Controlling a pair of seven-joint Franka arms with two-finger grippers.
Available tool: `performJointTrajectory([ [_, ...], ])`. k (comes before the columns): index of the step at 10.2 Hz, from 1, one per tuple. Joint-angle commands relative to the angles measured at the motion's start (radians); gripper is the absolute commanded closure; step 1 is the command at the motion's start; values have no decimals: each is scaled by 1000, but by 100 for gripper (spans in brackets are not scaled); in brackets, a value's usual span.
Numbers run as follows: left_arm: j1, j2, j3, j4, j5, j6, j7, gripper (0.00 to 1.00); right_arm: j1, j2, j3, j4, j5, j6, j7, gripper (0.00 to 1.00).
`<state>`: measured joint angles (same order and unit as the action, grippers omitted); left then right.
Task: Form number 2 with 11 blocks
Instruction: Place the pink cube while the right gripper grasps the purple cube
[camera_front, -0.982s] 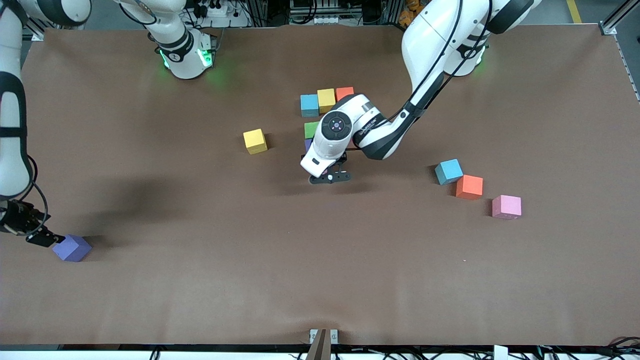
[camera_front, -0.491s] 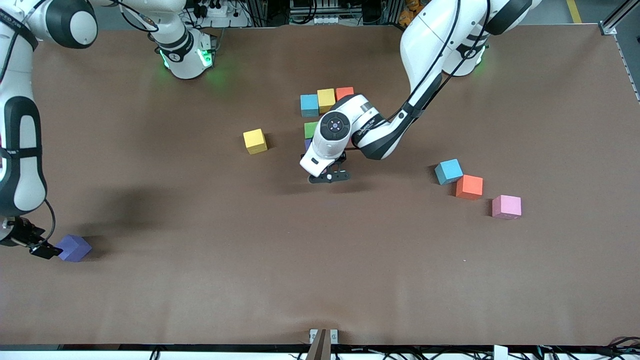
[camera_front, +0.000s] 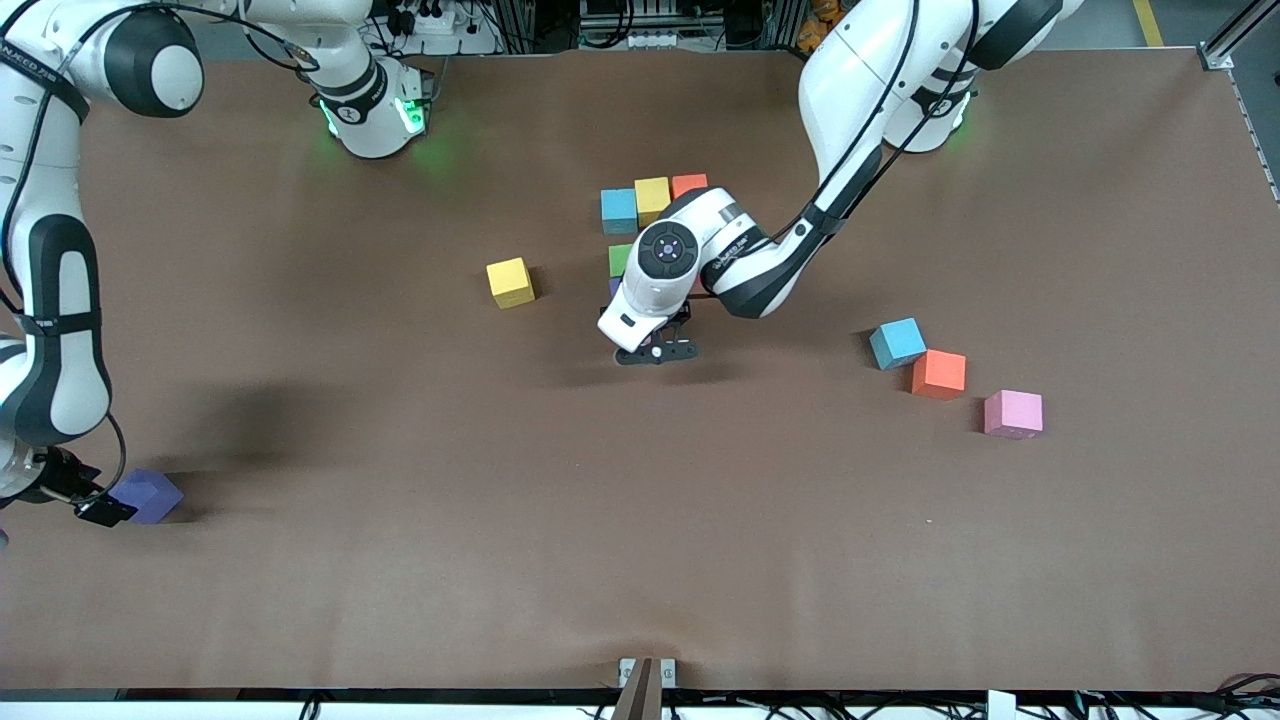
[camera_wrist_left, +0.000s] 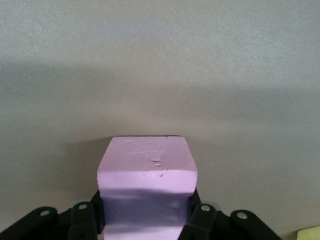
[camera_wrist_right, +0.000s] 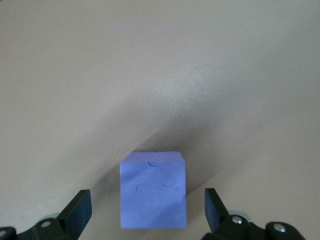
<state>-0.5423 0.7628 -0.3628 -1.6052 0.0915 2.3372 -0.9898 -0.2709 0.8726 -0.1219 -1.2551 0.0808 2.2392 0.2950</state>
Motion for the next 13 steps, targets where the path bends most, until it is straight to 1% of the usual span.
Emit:
performJointTrajectory([
  [1, -15, 7, 7, 22, -18, -12, -18, 85, -2, 48, 2, 40, -10, 28, -2, 0],
  [5, -15, 7, 8, 25, -15, -10, -13, 85, 6, 62, 2, 39, -10, 28, -2, 0],
  [7, -15, 33, 8, 60, -16, -9, -16, 85, 6, 62, 2, 34, -10, 28, -5, 0],
  [9, -16, 38, 8, 65, -16, -9, -16, 85, 4, 62, 2, 29, -10, 28, -5, 0],
  [10, -21, 38, 8, 65, -15, -9, -16, 84, 2, 62, 2, 28, -9, 28, -7, 0],
  [11, -22, 39, 8, 65, -16, -9, -16, 79, -1, 62, 2, 22, -7, 28, -14, 0],
  [12, -22, 39, 8, 65, -4, -9, -10, 17, -4, 62, 2, 13, 0, 28, -34, 0],
  [13, -27, 36, 8, 65, -6, -9, -13, 0, -5, 62, 2, 13, 2, 30, -40, 0],
])
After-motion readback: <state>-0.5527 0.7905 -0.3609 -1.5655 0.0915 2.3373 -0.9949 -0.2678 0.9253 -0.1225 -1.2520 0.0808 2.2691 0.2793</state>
